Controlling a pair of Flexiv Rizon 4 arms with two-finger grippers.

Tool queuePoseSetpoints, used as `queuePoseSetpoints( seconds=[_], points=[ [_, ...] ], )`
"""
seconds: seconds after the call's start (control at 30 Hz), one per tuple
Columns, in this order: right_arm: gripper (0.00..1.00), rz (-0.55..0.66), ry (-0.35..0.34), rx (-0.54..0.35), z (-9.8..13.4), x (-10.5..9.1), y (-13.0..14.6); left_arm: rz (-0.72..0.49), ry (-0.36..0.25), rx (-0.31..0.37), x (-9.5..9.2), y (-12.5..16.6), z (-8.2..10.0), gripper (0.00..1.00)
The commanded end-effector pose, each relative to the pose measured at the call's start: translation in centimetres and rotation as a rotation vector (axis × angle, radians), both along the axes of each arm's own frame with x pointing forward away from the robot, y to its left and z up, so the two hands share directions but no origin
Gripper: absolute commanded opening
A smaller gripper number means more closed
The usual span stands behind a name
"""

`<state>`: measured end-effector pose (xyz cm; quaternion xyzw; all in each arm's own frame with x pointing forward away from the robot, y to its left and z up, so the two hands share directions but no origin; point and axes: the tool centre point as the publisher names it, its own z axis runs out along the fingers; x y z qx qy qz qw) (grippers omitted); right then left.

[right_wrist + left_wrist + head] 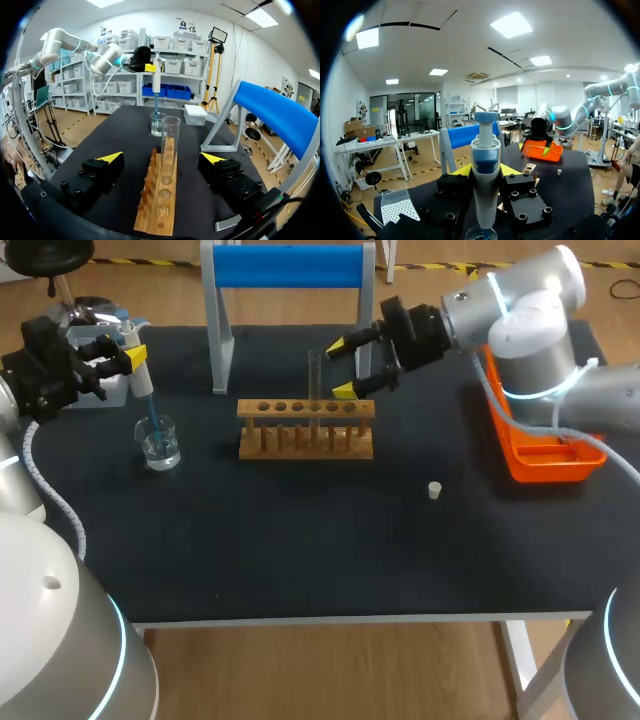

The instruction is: Invert the test tube, pick up the pipette, mount the tip to pipette, aspirate from beaker and dispense into the tube, eject the tip, return the pipette, and cap with the stopper.

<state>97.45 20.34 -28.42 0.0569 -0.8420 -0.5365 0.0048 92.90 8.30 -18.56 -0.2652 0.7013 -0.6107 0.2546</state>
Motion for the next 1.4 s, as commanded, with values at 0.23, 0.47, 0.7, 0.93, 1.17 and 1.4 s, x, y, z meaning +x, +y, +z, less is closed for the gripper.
queuePoseSetpoints(
  seconds=[0.23,0.47,0.7,0.93,1.17,1.4],
  points=[
    [1.0,0.001,-0.031,-0.06,-0.9,0.9,2.0,0.001,0.0,0.0,0.0,0.0,0.0,0.0],
    [1.0,-0.013,-0.036,-0.086,-1.4,0.9,3.0,0.001,0.0,0.0,0.0,0.0,0.0,0.0],
    [1.0,-0.022,-0.038,-0.118,-1.9,0.8,4.0,0.001,0.0,0.0,0.0,0.0,0.0,0.0],
    [1.0,-0.037,-0.039,-0.145,-2.2,1.0,4.8,0.001,0.0,0.0,0.0,0.0,0.0,0.0],
    [1.0,-0.04,-0.044,-0.159,-2.2,1.1,5.1,0.001,0.0,0.0,0.0,0.0,0.0,0.0],
    [1.0,-0.044,-0.047,-0.167,-2.4,1.2,5.0,0.001,0.0,0.0,0.0,0.0,0.0,0.0]
  ],
)
